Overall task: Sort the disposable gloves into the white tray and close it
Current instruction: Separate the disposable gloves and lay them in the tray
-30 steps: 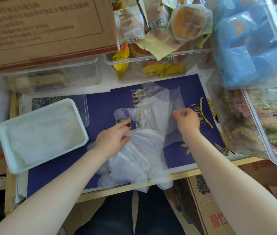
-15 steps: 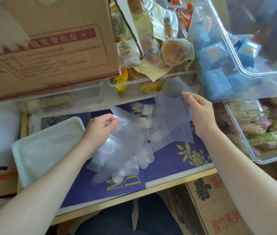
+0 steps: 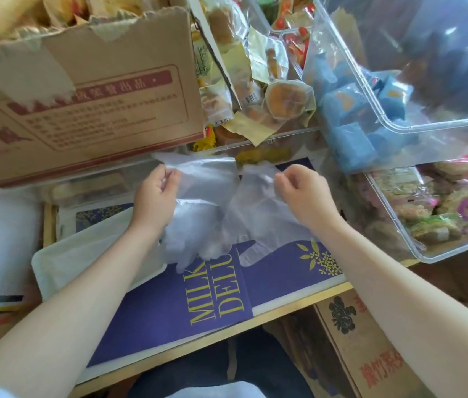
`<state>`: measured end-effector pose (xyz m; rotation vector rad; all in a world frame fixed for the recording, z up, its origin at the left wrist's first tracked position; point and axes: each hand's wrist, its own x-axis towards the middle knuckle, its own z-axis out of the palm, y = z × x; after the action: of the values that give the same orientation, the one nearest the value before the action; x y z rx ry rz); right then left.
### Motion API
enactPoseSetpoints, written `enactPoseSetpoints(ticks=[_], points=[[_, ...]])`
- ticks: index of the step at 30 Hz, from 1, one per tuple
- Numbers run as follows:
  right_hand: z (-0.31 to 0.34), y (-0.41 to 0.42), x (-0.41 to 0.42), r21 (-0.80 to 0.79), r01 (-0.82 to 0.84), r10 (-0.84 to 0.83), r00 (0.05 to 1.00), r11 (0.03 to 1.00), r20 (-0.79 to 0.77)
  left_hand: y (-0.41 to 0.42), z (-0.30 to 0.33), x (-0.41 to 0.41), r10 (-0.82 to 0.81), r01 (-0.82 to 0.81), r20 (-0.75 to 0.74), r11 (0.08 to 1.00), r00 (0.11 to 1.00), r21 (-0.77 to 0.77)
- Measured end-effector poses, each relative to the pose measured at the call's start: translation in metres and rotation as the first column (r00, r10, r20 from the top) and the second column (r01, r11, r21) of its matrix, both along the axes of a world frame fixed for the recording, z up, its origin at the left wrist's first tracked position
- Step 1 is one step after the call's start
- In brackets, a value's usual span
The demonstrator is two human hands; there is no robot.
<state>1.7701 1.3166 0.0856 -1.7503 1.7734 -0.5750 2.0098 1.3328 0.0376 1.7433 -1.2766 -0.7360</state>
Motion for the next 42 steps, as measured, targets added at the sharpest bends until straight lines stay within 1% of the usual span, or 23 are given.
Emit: enactPoseSetpoints(ticks=[1,2,3,4,6,7,9,11,14,17,20,23,25,27,29,32,34,35,36,38,39,40,42], points=[[-0.006,-0.001,-0.002,0.004,0.15,-0.15,0.988,0.989,0.045,0.004,0.003,-0.002,-0.004,0.005,0.011,0.999,1.0,-0.039],[-0.009,0.0,-0.004,0.058,0.283,-0.289,0.946,0.957,0.149,0.008,0.005,-0.003,-0.012,0.014,0.02,0.996,1.0,-0.084],[-0.012,0.001,-0.006,0.16,0.37,-0.401,0.872,0.915,0.279,0.013,0.007,-0.005,-0.015,0.019,0.031,0.992,0.999,-0.124],[-0.012,0.003,-0.006,0.289,0.406,-0.494,0.772,0.867,0.4,0.018,0.01,-0.006,-0.014,0.021,0.047,0.987,0.999,-0.159],[-0.009,0.009,0.002,0.541,0.354,-0.639,0.539,0.763,0.549,0.024,0.012,-0.01,-0.006,0.035,0.126,0.973,0.992,-0.228],[-0.009,0.012,0.008,0.63,0.302,-0.689,0.453,0.716,0.566,0.027,0.014,-0.013,-0.016,0.062,0.179,0.964,0.984,-0.257],[-0.007,0.017,0.023,0.725,0.215,-0.743,0.363,0.654,0.562,0.033,0.015,-0.022,-0.082,0.159,0.269,0.947,0.96,-0.279],[-0.007,0.019,0.036,0.744,0.15,-0.747,0.296,0.651,0.595,0.039,0.009,-0.032,-0.175,0.249,0.287,0.936,0.942,-0.247],[-0.008,0.022,0.049,0.738,0.119,-0.742,0.233,0.664,0.629,0.05,0.0,-0.045,-0.257,0.276,0.128,0.948,0.958,-0.161],[-0.005,0.023,0.055,0.732,0.075,-0.735,0.121,0.677,0.667,0.056,-0.006,-0.051,-0.281,0.275,-0.079,0.958,0.956,-0.08],[-0.002,0.026,0.056,0.725,0.089,-0.729,0.142,0.683,0.669,0.059,-0.006,-0.056,-0.241,0.252,-0.291,0.968,0.926,-0.002],[0.001,0.028,0.054,0.688,0.092,-0.688,0.222,0.72,0.691,0.058,-0.002,-0.057,-0.196,0.248,-0.458,0.967,0.867,0.056],[0.0,0.028,0.052,0.662,0.105,-0.661,0.279,0.742,0.697,0.057,-0.001,-0.054,-0.208,0.289,-0.592,0.956,0.779,0.045],[-0.001,0.027,0.051,0.659,0.107,-0.658,0.284,0.745,0.698,0.057,0.001,-0.052,-0.227,0.34,-0.68,0.94,0.697,0.035],[-0.003,0.027,0.051,0.663,0.1,-0.661,0.273,0.742,0.699,0.057,0.006,-0.054,-0.229,0.342,-0.659,0.938,0.717,0.047],[-0.003,0.03,0.051,0.693,0.037,-0.681,0.227,0.72,0.696,0.054,0.004,-0.058,-0.23,0.306,-0.541,0.95,0.809,0.054],[-0.005,0.033,0.049,0.701,0.016,-0.686,0.227,0.713,0.692,0.053,0.003,-0.059,-0.212,0.277,-0.48,0.958,0.851,0.069],[-0.007,0.035,0.048,0.689,0.04,-0.672,0.27,0.724,0.69,0.053,0.002,-0.058,-0.191,0.264,-0.482,0.961,0.855,0.086],[-0.01,0.035,0.045,0.65,0.094,-0.631,0.376,0.754,0.678,0.053,0.001,-0.057,-0.171,0.256,-0.497,0.961,0.851,0.108],[-0.018,0.035,0.035,0.499,0.175,-0.474,0.67,0.848,0.571,0.052,0.004,-0.051,-0.169,0.28,-0.53,0.95,0.831,0.135],[-0.022,0.032,0.027,0.434,0.17,-0.398,0.762,0.885,0.511,0.051,0.005,-0.047,-0.183,0.309,-0.557,0.941,0.81,0.14],[-0.025,0.029,0.02,0.41,0.138,-0.344,0.804,0.901,0.485,0.051,0.008,-0.042,-0.196,0.341,-0.597,0.93,0.778,0.139],[-0.031,0.024,0.006,0.457,-0.02,-0.254,0.81,0.889,0.528,0.05,0.012,-0.032,-0.225,0.401,-0.662,0.907,0.715,0.125]])
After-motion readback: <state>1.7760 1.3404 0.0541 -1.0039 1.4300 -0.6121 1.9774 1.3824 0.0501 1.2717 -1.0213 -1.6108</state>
